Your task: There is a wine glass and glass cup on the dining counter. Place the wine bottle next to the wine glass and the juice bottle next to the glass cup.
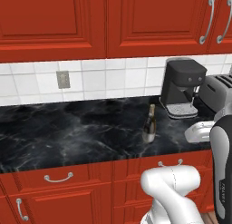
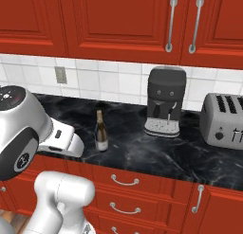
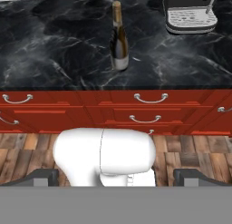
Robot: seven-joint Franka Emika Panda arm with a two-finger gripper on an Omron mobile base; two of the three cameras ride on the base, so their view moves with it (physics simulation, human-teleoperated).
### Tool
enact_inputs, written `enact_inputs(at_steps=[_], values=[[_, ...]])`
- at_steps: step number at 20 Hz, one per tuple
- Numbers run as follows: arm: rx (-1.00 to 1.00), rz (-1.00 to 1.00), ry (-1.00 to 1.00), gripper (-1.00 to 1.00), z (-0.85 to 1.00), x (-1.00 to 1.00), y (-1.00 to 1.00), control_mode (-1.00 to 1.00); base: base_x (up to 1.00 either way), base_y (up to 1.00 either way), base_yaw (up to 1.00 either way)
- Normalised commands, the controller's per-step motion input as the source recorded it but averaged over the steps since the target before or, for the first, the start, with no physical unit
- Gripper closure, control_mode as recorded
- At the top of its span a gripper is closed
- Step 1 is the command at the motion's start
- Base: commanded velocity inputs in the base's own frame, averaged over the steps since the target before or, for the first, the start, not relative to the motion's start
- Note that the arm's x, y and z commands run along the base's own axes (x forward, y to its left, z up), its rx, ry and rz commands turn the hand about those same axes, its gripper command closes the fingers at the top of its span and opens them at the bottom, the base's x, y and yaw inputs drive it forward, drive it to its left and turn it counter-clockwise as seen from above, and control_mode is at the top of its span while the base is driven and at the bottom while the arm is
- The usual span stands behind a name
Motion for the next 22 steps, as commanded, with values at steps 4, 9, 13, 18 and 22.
enact_inputs(at_steps=[4, 9, 13, 18, 22], values=[[0.0, 0.0, 0.0, -1.0, 0.0, 0.0, 0.0, 1.0, 0.0, 0.0, 0.0], [0.0, 0.0, 0.0, -1.0, 0.0, 0.0, 0.0, 1.0, 0.0, 0.0, 0.0], [0.0, 0.0, 0.0, -1.0, 0.0, 0.0, 0.0, -1.0, 0.0, 0.0, 0.0], [0.0, 0.0, 0.0, -1.0, 0.0, 0.0, 0.0, -1.0, 0.0, 0.0, 0.0], [0.0, 0.0, 0.0, -1.0, 0.0, 0.0, 0.0, -1.0, 0.0, 0.0, 0.0]])
